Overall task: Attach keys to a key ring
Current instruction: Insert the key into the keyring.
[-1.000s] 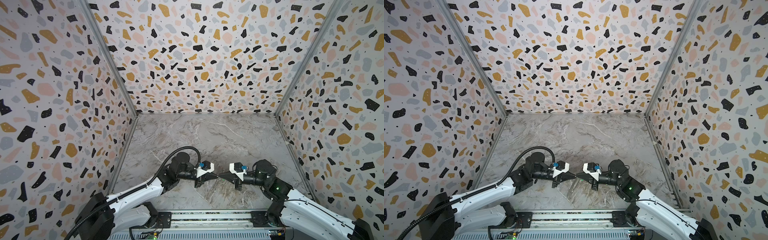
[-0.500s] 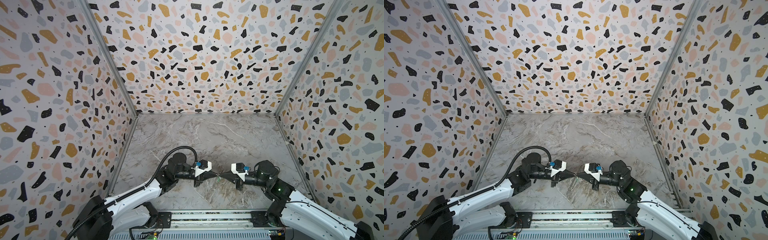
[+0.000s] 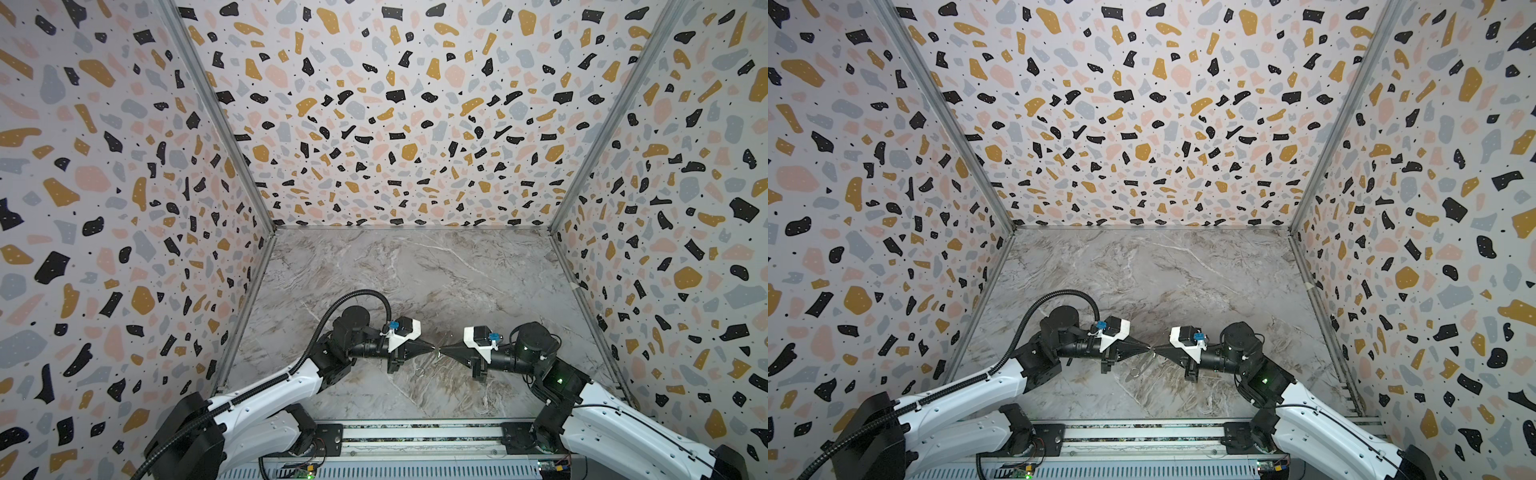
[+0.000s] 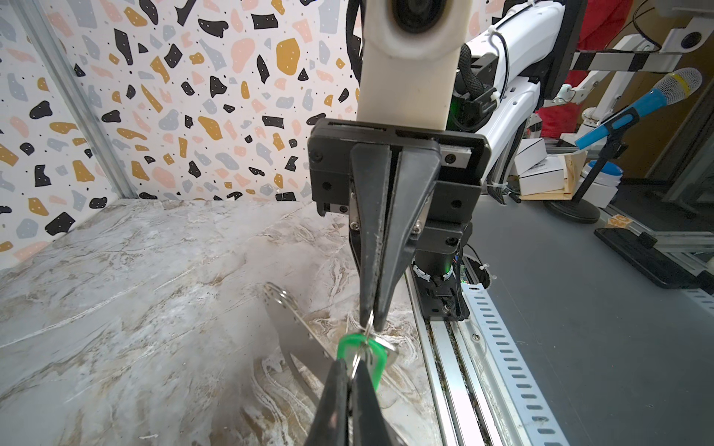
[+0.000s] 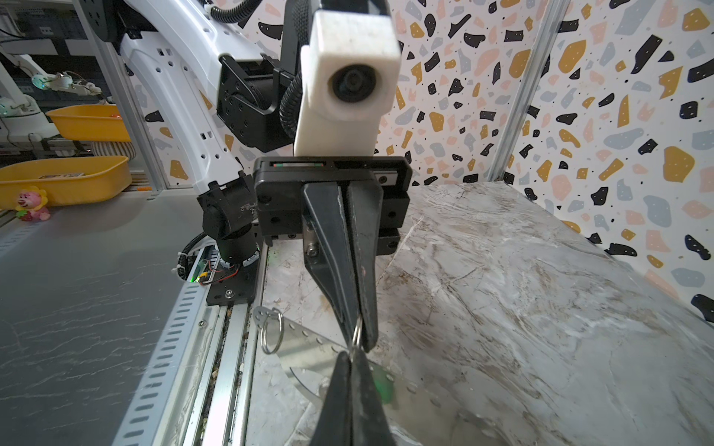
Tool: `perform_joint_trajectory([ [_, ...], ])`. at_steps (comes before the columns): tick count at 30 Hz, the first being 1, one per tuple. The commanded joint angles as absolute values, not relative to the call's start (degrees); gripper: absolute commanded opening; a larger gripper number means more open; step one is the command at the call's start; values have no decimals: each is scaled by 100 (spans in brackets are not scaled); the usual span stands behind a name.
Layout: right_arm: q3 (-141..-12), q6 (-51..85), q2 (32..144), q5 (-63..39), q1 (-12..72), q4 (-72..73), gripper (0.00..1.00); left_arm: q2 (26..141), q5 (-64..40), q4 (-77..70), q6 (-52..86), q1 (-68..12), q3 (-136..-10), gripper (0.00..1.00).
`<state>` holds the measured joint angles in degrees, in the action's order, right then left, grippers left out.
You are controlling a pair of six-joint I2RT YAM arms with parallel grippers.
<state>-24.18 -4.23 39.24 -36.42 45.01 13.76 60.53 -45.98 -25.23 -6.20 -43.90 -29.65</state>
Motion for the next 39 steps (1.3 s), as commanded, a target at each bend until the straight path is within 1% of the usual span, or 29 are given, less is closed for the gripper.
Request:
perform_joint_trajectory([
  [1,-2555,-464,3846,-3725,4509,1345,0,5950,-4387,-2808,-508,-4245,-2900,0],
  [7,-2634,-521,3968,-3744,4509,1319,0,5835,-4296,-2692,-534,-4245,-2857,17],
  [10,-2631,-520,3973,-3753,4511,1322,0,5754,-4245,-2648,-559,-4245,-2814,21],
  [25,-2654,-523,4053,-3796,4509,1382,0,5849,-4530,-2549,-677,-4254,-2890,27],
  [39,-2708,-551,4276,-3832,4509,1541,0,6179,-4779,-2303,-949,-4418,-3095,28],
])
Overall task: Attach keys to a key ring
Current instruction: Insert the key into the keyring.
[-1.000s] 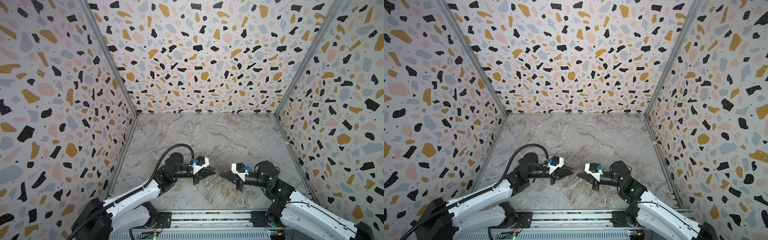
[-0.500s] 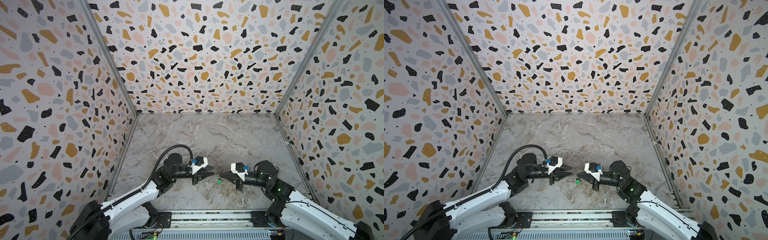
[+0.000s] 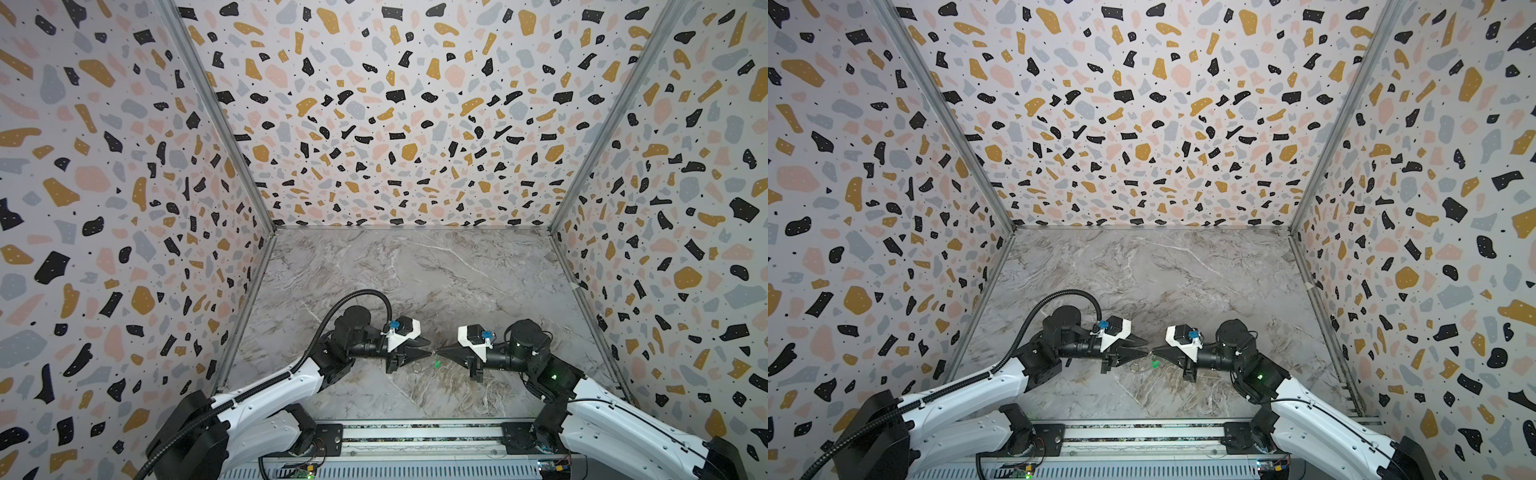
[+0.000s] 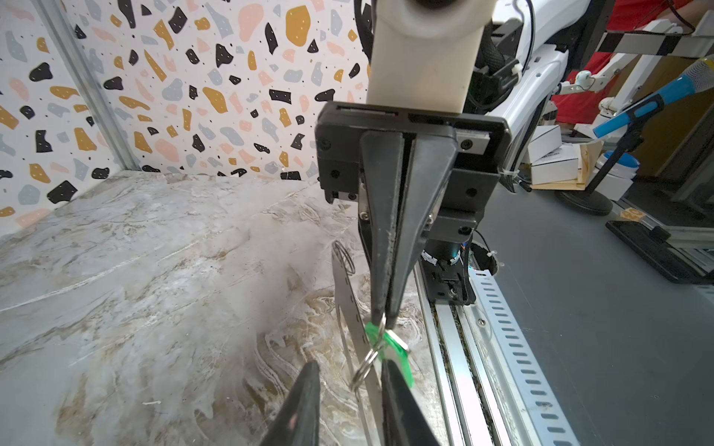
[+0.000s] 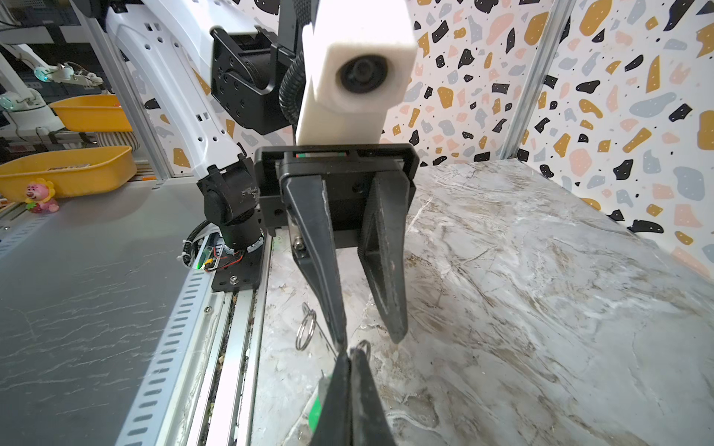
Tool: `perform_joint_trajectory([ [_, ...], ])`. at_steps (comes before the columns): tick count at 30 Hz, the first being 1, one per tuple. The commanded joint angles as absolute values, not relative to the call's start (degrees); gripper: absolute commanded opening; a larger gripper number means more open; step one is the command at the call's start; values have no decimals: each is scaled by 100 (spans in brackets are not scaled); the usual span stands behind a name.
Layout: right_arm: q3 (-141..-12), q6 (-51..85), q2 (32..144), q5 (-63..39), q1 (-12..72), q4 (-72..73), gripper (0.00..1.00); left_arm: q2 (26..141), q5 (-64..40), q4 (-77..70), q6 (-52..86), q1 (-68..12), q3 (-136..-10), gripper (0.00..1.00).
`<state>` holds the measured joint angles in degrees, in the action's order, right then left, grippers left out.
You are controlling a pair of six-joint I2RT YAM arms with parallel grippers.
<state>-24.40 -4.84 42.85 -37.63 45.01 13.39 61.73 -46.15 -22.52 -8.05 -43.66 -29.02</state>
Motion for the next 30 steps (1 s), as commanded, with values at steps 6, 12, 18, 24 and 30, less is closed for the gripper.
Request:
perform_joint_trajectory([
  [6,-2722,-551,4322,-3863,4509,1556,0,6196,-4763,-2237,-999,-4449,-3136,28],
  [12,-2720,-532,4367,-3880,4509,1603,0,6240,-4780,-2228,-1018,-4467,-3177,27],
  [18,-2716,-533,4412,-3886,4509,1624,0,6232,-4795,-2249,-1030,-4509,-3208,24],
  [24,-2703,-525,4381,-3868,4509,1641,0,6277,-4855,-2128,-1075,-4522,-3234,18],
  [30,-2690,-526,4388,-3821,4509,1626,0,6255,-4868,-2083,-1095,-4535,-3238,3],
])
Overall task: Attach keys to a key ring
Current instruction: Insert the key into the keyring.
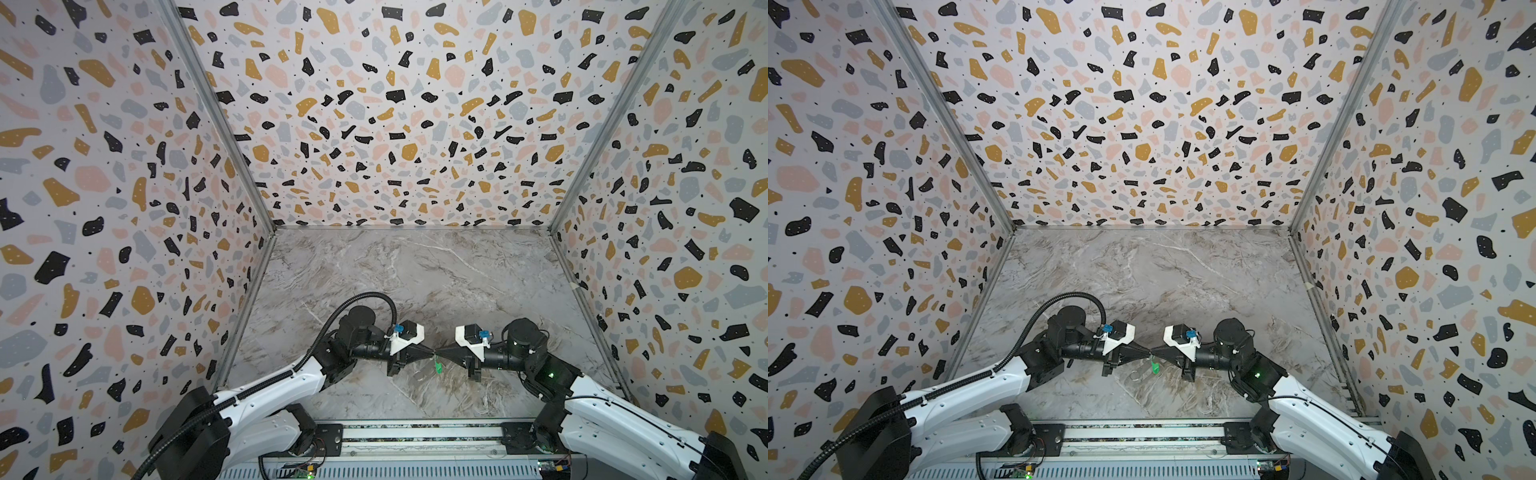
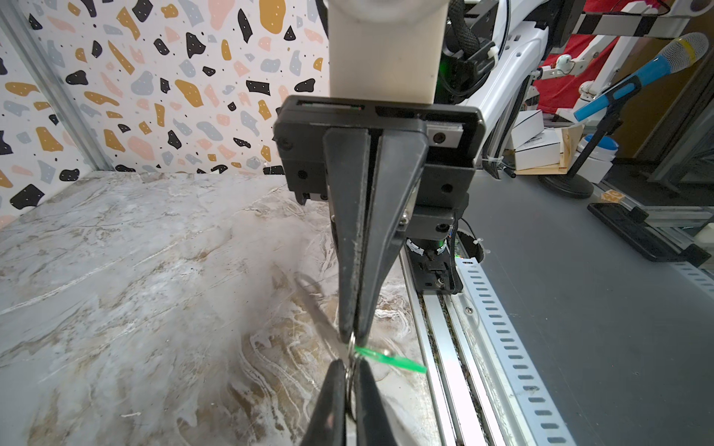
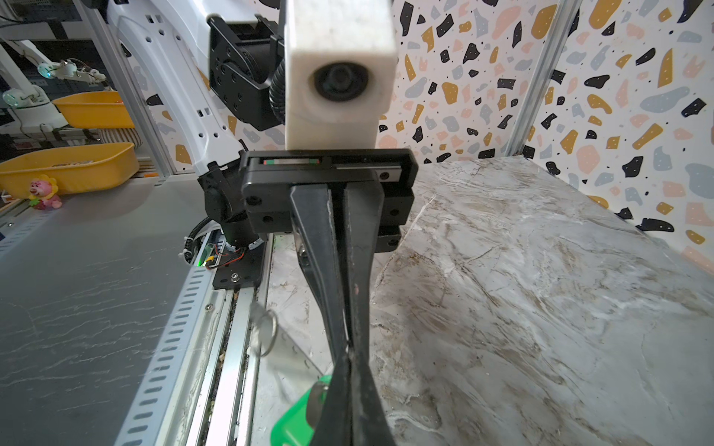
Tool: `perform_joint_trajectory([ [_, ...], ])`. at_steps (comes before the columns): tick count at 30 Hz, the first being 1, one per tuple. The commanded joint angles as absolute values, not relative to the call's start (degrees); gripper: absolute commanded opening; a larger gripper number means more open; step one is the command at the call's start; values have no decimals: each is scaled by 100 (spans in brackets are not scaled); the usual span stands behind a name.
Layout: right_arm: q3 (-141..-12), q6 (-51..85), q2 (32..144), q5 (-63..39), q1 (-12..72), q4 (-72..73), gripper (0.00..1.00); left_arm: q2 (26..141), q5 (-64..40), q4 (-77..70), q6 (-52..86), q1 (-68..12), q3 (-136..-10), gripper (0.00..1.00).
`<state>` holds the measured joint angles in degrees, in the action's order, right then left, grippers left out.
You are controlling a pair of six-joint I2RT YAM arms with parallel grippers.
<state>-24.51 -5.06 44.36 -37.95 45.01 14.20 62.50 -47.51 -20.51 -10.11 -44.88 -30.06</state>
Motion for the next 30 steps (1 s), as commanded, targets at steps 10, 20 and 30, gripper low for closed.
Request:
perform_joint_trajectory([
  [10,-2666,-531,4316,-3779,4504,1556,0,6124,-4784,-2039,-1116,-4535,-3180,0],
  [20,-2504,-435,4075,-3710,4473,1526,0,5849,-4623,-2030,-1096,-4530,-3102,0],
  [30,-2454,-406,3922,-3692,4474,1419,0,5760,-4467,-2122,-1015,-4524,-3082,0],
])
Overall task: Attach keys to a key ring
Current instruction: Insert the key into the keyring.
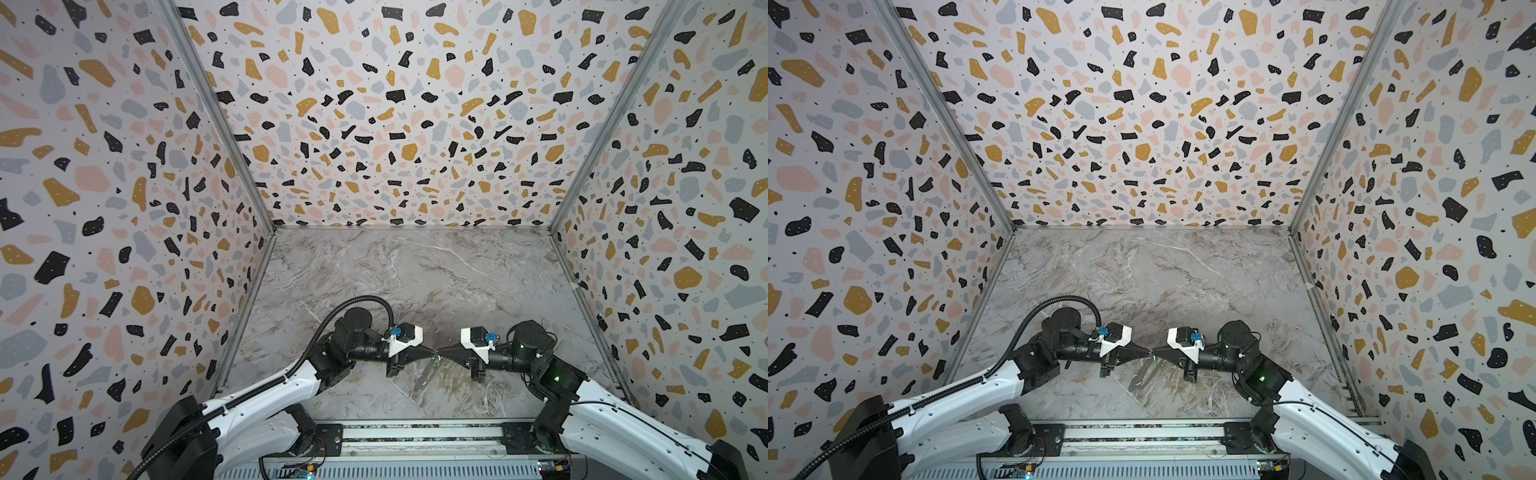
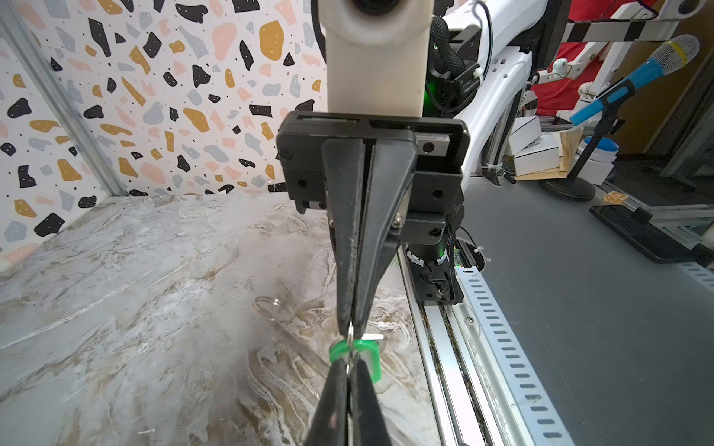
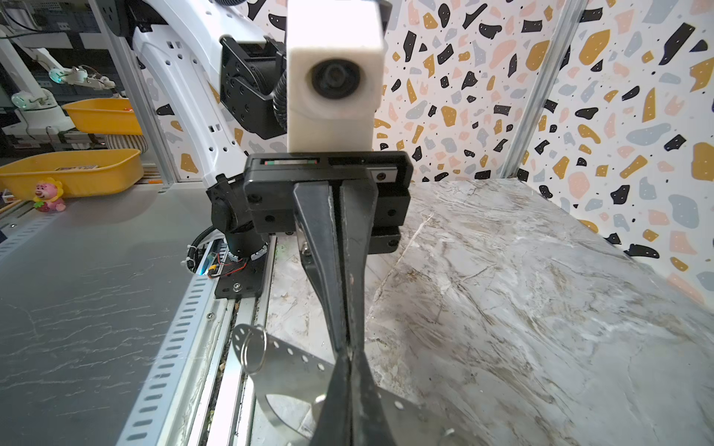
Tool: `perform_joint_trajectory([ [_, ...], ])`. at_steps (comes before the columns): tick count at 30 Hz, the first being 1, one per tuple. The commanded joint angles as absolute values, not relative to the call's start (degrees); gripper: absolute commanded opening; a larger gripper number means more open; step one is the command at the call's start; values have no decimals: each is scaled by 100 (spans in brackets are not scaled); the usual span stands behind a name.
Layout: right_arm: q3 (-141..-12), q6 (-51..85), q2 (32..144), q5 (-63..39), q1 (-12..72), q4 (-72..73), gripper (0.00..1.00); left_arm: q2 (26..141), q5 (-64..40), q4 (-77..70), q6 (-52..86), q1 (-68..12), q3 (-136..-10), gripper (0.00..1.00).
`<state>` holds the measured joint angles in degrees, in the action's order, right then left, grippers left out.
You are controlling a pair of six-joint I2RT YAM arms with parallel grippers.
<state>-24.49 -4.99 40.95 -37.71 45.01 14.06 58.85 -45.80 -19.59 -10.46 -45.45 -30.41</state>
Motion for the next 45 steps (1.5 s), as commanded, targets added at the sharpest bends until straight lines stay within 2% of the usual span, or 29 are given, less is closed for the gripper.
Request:
perform_joint_trajectory([
  [1,-2454,-403,3907,-3694,4474,1415,0,5743,-4444,-2142,-1011,-4526,-3076,0],
  [36,-2359,-308,4034,-3981,4509,1555,0,5298,-3582,-2786,-508,-4393,-2742,0],
  [45,-2373,-336,4039,-3959,4526,1546,0,5396,-3827,-2831,-491,-4393,-2746,0],
])
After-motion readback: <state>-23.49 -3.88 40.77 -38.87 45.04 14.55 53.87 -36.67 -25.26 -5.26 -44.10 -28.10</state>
